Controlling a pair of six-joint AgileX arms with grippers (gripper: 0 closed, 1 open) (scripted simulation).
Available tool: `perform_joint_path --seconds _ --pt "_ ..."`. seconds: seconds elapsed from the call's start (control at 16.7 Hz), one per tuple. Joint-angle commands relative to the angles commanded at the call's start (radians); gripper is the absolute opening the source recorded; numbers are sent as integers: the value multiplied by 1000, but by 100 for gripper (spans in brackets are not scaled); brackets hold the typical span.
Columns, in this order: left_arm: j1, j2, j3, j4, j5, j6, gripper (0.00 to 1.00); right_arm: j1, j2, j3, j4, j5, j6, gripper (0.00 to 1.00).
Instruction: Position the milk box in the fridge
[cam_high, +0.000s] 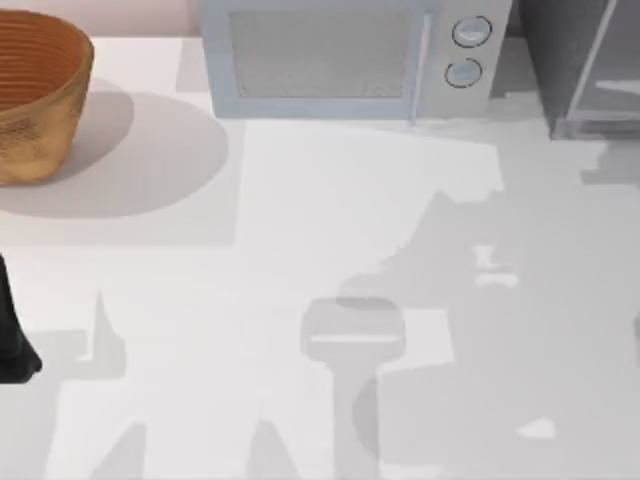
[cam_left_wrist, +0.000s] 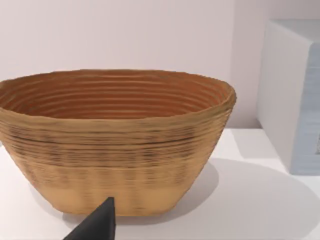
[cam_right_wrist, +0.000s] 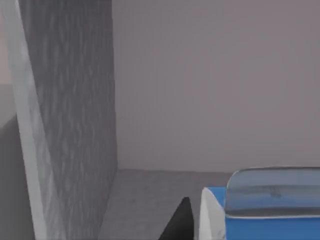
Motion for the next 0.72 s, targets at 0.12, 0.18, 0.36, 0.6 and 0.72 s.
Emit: perform_joint_path --seconds 0.12,0.18,0.36,0.6,0.72 --pt "0 0 0 0 0 0 100 -22 187 84 103 -22 5 0" --pt "0 0 0 0 0 0 100 -33 270 122 149 -32 8 0" --pt "0 0 0 0 0 0 100 -64 471 212 260 -51 14 0" --pt "0 0 0 0 0 0 100 -92 613 272 335 -62 18 0" --pt "0 0 0 0 0 0 100 -94 624 276 340 -62 18 0"
